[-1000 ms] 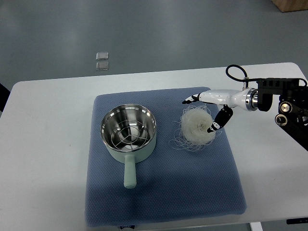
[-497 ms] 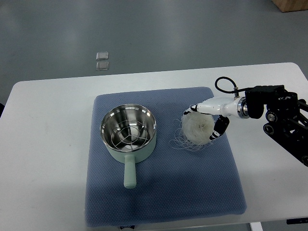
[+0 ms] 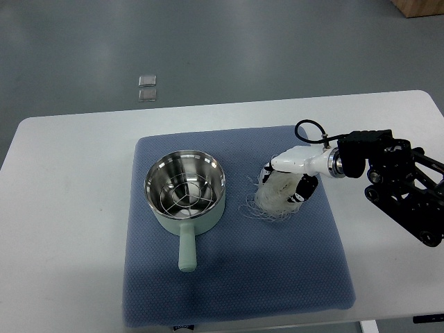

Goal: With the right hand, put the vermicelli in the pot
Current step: 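Close the right hand fingers around the vermicelli bundle, then lift the vermicelli with the right hand, away from the mat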

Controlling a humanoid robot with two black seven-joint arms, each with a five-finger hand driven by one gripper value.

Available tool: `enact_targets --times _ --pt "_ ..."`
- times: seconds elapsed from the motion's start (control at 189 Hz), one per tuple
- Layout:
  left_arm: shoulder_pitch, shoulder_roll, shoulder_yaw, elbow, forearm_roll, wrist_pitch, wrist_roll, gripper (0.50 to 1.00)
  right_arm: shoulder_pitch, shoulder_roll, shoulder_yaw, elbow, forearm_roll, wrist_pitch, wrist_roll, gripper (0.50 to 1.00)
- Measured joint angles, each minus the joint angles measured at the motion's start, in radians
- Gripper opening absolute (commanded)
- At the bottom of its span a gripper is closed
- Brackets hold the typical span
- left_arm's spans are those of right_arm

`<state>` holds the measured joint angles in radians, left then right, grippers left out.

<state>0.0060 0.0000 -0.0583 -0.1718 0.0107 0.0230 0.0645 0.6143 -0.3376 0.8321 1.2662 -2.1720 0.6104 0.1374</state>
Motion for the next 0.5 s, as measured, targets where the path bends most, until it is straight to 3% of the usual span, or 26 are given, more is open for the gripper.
enact_targets --times 0.497 --pt "0.000 0.000 0.000 0.000 0.000 0.000 0.000 1.000 0.029 0.016 0.106 -0.003 0.018 0.002 0.000 0.500"
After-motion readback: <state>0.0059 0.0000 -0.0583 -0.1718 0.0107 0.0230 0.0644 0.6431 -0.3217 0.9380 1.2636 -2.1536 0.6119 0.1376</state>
